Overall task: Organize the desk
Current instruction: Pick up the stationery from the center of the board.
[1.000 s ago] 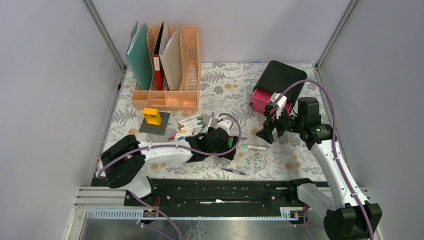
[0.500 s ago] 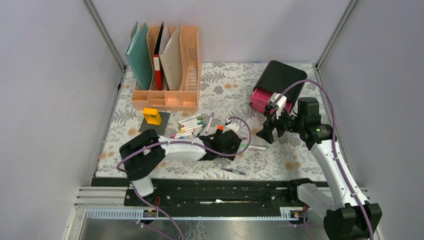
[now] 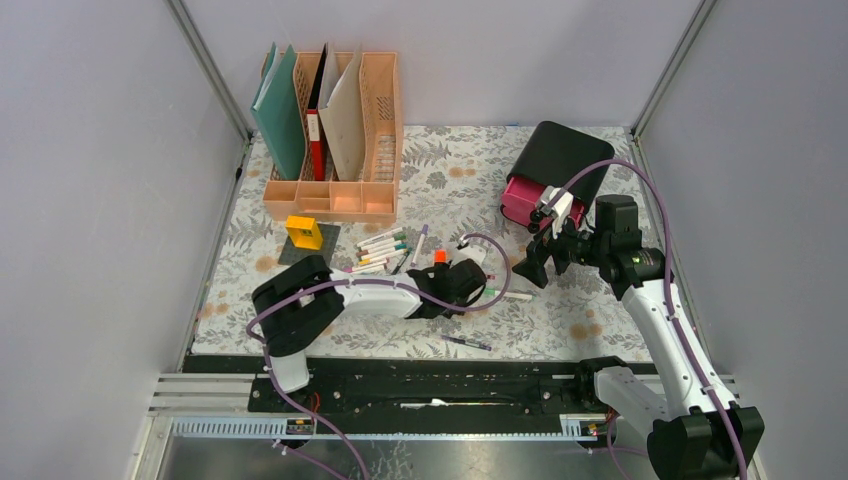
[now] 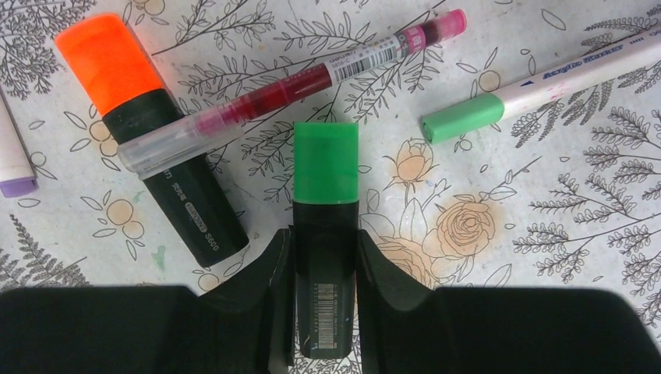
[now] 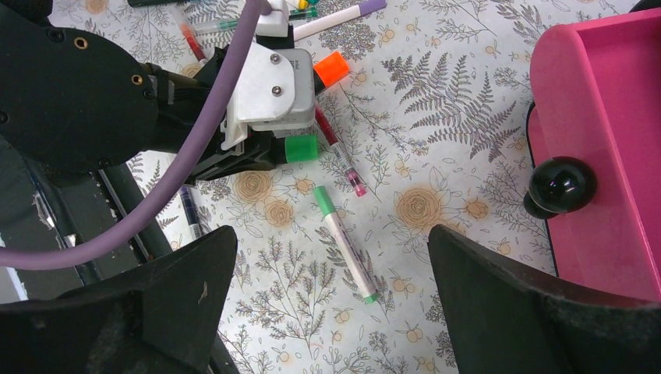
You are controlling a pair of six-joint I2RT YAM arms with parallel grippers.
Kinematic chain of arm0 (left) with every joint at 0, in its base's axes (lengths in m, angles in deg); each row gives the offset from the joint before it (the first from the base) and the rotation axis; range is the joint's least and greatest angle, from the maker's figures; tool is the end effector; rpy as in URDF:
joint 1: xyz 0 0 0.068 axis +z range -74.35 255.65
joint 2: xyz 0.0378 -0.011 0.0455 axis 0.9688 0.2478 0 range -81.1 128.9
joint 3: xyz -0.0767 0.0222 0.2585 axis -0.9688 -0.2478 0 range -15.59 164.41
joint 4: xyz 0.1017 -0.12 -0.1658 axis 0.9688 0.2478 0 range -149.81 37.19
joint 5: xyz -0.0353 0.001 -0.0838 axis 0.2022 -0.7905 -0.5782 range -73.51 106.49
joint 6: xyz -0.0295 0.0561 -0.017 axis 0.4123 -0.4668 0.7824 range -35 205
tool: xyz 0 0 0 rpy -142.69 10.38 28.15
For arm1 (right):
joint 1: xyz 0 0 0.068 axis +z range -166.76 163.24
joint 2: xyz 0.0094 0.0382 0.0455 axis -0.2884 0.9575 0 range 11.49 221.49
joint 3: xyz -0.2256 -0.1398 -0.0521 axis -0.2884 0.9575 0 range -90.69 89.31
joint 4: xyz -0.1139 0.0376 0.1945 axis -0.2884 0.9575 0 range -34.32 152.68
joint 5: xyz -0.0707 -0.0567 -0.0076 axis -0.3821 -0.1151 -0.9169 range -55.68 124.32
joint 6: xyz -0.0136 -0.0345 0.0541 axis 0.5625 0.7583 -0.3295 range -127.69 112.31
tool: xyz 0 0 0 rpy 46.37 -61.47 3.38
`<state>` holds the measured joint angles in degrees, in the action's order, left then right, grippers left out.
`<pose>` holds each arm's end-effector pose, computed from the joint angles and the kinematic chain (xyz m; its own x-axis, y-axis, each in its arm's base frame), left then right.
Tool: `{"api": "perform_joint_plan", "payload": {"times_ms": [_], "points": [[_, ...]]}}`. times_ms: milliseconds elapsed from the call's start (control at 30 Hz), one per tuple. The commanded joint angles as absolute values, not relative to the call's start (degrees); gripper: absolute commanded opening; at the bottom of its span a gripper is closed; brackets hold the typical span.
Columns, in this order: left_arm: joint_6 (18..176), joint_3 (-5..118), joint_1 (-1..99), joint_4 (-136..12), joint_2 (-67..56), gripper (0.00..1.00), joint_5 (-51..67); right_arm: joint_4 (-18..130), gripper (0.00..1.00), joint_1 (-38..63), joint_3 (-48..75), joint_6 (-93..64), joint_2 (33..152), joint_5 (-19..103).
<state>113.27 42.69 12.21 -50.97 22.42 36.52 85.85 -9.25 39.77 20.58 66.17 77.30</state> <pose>0.1692 -0.2991 0.1622 -0.6744 0.3538 -0.6481 0.4894 0.8714 -0.0336 0.1680 0.0577 0.3034 -0.1981 -0.3756 -0.9053 -0.8414 0.5390 -0.0395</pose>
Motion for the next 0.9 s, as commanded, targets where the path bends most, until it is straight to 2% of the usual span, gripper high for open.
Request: {"api": "perform_joint_plan", "payload": {"times_ms": [0,267,433,700,867], "points": [[112.76,43.76,12.02,-50.61,23.52,0.19,36.26,86.06,1.00,-8.94,38.63,21.56,65.33,77.90],[112.78,36.21,12.02,-59.27,13.41,0.00,32.97,86.86,1.00,-8.96,38.32,21.99,65.36,79.54],[112.85,28.19,12.02,-71.04,4.44,0.00,30.84,87.39,1.00,-8.94,38.16,22.09,65.42,81.74],[115.81,8.65,12.00,-108.04,-8.81,0.00,29.00,87.76,1.00,-8.94,38.54,21.67,65.62,89.40],[121.37,6.25,11.98,-118.46,-9.79,0.00,30.00,86.70,1.00,-8.96,39.33,20.61,65.98,93.52]]}}
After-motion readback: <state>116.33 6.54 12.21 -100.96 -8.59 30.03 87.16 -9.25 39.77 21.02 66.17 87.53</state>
